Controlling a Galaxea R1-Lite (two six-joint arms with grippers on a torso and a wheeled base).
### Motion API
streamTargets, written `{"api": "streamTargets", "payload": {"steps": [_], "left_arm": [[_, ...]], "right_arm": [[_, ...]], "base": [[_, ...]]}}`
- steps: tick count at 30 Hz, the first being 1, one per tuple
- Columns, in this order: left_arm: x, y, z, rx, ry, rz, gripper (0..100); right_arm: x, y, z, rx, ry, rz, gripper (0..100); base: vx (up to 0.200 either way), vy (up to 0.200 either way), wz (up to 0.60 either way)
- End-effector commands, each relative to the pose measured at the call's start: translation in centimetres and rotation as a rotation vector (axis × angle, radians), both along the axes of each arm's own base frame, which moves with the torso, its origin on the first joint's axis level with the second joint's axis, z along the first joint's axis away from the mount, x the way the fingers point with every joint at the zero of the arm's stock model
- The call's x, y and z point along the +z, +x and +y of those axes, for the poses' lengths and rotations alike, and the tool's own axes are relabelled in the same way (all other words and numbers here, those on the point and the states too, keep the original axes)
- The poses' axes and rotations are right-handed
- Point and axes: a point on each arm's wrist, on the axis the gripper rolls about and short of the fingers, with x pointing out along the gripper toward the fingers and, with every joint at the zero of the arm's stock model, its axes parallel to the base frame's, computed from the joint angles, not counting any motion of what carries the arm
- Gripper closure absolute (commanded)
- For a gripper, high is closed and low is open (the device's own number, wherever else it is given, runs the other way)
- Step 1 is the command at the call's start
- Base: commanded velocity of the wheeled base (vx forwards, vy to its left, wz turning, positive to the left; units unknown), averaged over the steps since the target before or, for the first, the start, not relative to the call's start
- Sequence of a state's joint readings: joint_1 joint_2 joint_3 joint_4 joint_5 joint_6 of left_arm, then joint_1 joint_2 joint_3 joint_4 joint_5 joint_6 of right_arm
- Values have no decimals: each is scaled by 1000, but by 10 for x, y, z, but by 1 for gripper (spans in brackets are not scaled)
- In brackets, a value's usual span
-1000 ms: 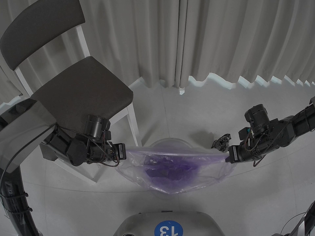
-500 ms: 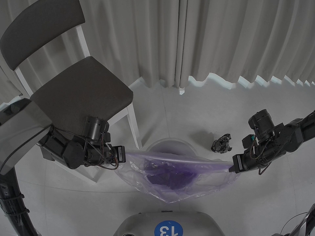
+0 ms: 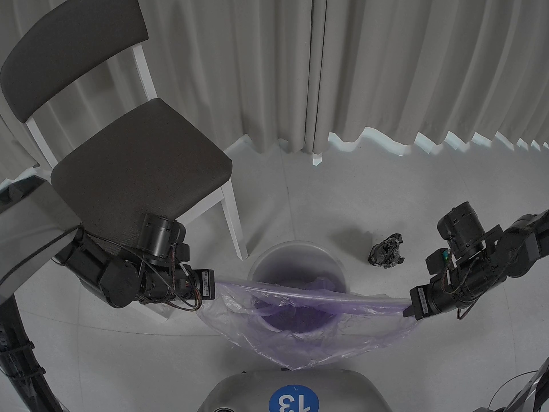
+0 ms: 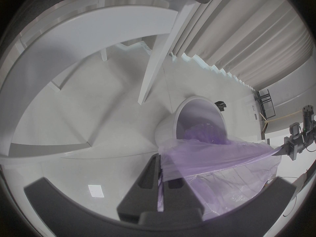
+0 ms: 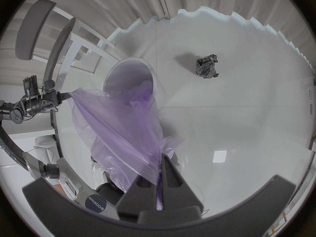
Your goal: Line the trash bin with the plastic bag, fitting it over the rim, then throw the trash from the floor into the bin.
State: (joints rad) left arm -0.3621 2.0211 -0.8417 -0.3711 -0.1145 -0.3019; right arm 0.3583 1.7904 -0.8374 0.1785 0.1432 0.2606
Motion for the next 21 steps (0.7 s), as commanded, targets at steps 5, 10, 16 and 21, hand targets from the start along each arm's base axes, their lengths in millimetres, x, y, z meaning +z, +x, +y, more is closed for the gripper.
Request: {"api": "streamTargets", "payload": {"steps": [5,10,16,21], "left_arm": [[-23,16,-8,-7,8,18,100],[-36,31,-14,-8,13,26,100],[-44,56,-24,-15,6,-5,100],[-42,73,-35,-26,-9,-40,100]], "right_arm": [[-44,24,8,-4,-16,45,100],[-73,43,11,-17,-20,52,100],[-87,79,-1,-82,-5,18,100],[-78,104,-22,-153,21,-41,100]], "base": [[0,0,0],[0,0,0],[0,0,0],[0,0,0]]}}
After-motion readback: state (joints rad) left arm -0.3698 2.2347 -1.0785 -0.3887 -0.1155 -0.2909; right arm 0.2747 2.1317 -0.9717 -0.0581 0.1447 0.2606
